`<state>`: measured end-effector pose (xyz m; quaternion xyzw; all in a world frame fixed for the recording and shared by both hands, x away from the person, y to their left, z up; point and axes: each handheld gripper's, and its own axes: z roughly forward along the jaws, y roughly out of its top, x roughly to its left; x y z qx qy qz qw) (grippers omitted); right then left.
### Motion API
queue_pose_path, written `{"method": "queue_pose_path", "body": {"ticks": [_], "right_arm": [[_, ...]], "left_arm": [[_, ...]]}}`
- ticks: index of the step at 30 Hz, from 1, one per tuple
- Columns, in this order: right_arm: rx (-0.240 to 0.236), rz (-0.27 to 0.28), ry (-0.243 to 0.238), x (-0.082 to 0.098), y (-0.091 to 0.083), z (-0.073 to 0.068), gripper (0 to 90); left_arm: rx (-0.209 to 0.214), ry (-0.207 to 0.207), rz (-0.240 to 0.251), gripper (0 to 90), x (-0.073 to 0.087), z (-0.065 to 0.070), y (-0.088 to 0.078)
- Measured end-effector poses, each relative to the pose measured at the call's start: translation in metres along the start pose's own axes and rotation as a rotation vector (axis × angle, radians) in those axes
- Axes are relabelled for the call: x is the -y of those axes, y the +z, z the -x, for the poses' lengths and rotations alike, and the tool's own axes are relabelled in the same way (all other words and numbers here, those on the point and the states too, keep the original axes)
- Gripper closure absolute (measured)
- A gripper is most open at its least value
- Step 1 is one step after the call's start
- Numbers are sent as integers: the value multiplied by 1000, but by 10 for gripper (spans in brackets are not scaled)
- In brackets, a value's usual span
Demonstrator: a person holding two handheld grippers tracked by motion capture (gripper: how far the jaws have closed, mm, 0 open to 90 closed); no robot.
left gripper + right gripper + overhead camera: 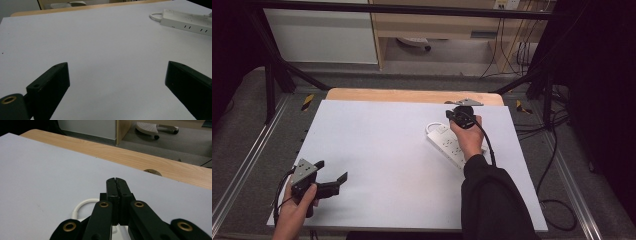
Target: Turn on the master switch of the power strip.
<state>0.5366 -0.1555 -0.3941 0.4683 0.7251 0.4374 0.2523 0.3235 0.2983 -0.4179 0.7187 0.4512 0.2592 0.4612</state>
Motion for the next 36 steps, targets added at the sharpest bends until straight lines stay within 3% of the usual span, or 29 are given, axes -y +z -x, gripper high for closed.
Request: {"method": "queue_pose_path", "body": {"ticks": [20, 36], "right_arm": [[-5, -78, -8, 8, 12, -1, 900], [-8, -106, -8, 11, 16, -2, 900]], "left_arm": [[-2, 1, -2, 58, 0, 0, 0], [1, 4, -3, 58, 0, 0, 1]]}}
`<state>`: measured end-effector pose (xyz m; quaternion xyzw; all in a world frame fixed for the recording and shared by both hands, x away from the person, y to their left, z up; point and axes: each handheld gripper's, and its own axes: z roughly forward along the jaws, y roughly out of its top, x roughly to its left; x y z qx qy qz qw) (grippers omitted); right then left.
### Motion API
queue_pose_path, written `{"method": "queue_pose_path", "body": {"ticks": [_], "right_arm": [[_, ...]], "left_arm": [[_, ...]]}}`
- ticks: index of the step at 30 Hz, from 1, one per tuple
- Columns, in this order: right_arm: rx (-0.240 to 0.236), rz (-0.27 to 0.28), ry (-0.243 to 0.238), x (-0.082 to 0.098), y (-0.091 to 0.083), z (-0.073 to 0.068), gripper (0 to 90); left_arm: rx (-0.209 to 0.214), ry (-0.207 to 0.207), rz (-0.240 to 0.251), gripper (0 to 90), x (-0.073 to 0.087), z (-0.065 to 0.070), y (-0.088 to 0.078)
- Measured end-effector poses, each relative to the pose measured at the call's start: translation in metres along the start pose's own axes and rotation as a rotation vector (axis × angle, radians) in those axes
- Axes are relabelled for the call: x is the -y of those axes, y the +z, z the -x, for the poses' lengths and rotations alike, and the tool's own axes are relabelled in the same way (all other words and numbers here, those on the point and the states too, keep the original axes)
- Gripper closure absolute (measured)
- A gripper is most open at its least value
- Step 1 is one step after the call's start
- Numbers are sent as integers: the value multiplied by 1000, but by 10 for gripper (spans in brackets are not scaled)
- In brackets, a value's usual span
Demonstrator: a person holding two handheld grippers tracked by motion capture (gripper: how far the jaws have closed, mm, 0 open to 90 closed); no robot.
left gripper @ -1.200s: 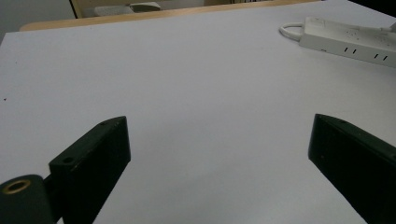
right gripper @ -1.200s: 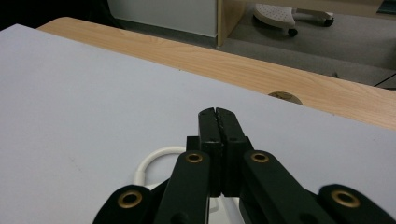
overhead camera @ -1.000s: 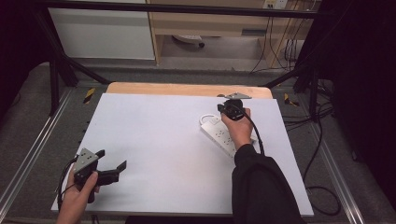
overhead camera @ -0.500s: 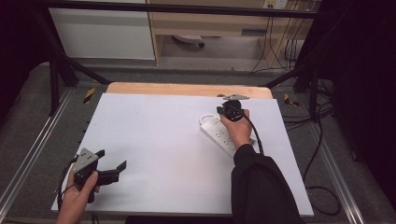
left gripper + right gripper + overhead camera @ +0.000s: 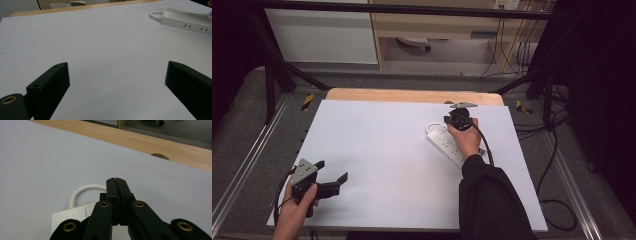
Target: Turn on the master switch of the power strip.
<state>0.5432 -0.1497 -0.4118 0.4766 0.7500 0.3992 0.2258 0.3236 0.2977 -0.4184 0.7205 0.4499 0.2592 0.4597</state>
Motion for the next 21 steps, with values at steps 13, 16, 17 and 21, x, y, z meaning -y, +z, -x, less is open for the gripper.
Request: {"method": "queue_pose_path", "body": {"ticks": [13, 16, 17, 21], "right_arm": [[0, -24, -8, 3, 4, -1, 900], [-2, -32, -6, 3, 5, -1, 900], [-6, -30, -2, 4, 5, -1, 900], [-9, -37, 0, 4, 6, -1, 900]], "left_arm": [[1, 1, 0, 58, 0, 0, 0], [1, 1, 0, 58, 0, 0, 0], [1, 1, 0, 58, 0, 0, 0], [2, 2, -2, 57, 0, 0, 0]]}}
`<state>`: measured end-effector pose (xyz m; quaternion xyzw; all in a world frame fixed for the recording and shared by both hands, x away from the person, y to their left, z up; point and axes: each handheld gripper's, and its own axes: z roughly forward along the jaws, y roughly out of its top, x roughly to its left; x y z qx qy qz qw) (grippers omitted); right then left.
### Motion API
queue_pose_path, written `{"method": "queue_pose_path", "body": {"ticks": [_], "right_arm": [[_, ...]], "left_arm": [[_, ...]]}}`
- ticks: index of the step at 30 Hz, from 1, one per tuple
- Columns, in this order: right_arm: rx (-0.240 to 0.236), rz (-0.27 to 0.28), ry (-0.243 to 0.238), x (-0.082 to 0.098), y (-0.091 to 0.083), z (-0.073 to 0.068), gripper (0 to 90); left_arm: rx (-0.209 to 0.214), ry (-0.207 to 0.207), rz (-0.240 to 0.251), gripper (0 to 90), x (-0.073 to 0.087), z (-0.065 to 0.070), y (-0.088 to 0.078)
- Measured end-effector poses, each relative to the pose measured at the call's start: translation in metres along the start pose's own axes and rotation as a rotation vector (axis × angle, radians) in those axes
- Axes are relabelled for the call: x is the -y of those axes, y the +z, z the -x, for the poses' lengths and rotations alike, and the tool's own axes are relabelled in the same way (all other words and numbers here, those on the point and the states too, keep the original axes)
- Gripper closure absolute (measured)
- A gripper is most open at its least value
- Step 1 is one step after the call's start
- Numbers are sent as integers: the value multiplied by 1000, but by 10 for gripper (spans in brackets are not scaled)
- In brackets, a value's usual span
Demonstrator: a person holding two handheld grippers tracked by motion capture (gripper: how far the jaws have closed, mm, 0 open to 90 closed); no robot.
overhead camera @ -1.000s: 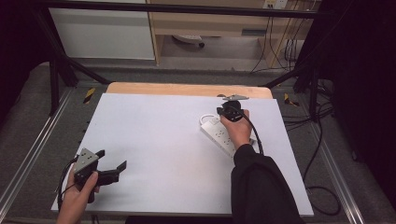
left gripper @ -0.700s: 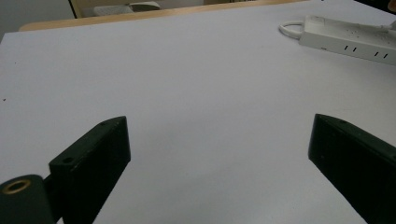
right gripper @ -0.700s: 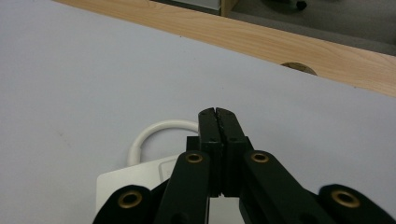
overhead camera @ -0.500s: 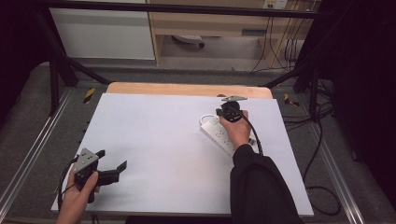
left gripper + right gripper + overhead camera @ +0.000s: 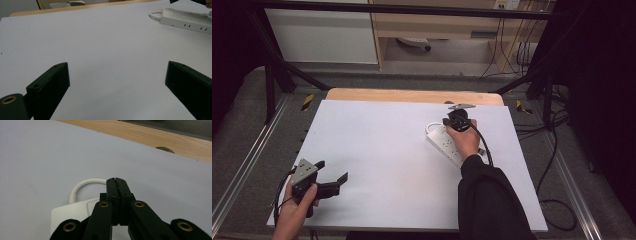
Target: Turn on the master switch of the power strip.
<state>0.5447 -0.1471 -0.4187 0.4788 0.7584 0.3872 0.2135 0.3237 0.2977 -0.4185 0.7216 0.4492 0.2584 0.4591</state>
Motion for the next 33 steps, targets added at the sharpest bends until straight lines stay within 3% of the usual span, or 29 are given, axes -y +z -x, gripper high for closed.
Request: {"method": "queue_pose_path", "body": {"ticks": [33], "right_arm": [[-9, -42, -27, 5, 7, -7, 900]], "left_arm": [[2, -1, -5, 58, 0, 0, 0]]}}
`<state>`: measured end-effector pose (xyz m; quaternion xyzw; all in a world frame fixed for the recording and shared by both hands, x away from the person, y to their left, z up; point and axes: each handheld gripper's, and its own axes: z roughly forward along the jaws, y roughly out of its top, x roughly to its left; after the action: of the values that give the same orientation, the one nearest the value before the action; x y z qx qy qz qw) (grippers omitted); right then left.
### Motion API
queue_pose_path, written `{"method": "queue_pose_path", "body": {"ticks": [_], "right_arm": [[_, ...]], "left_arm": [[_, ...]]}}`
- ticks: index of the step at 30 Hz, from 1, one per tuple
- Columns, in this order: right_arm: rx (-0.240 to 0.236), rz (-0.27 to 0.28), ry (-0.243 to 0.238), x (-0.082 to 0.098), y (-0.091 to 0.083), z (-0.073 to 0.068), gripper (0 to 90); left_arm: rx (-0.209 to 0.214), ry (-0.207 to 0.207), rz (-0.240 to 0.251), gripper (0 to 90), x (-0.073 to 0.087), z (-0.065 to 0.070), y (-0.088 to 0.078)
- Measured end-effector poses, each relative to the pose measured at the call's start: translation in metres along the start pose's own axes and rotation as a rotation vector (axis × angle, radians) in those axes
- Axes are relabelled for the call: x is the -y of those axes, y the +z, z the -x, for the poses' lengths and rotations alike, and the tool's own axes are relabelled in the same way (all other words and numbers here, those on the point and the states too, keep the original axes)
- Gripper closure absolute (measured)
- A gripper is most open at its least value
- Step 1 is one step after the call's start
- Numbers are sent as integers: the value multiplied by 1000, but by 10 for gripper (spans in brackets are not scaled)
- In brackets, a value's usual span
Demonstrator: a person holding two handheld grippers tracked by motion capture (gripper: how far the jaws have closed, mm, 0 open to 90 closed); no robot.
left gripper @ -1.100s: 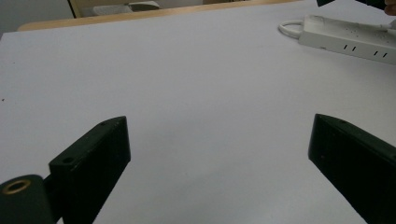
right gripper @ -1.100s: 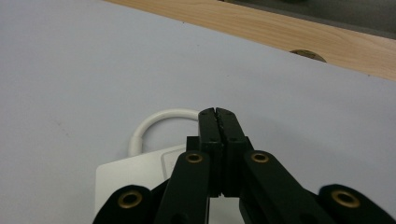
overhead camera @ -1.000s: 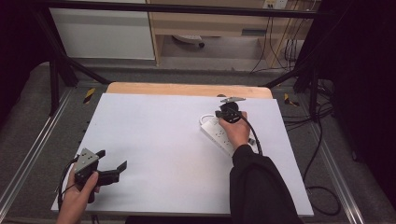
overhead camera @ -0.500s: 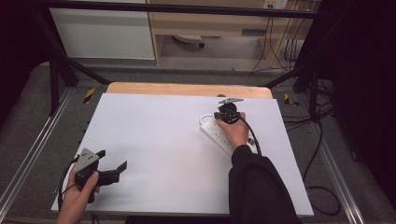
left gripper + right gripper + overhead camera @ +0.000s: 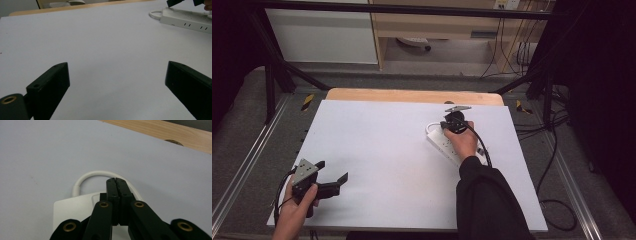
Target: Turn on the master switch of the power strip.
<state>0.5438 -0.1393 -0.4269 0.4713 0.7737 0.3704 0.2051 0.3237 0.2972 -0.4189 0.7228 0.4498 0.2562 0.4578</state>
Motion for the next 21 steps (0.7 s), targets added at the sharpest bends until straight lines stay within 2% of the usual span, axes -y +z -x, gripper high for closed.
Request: {"method": "queue_pose_path", "body": {"ticks": [21], "right_arm": [[2, -2, -7, 2, 2, -2, 900]], "left_arm": [[-2, 9, 1, 58, 0, 0, 0]]}}
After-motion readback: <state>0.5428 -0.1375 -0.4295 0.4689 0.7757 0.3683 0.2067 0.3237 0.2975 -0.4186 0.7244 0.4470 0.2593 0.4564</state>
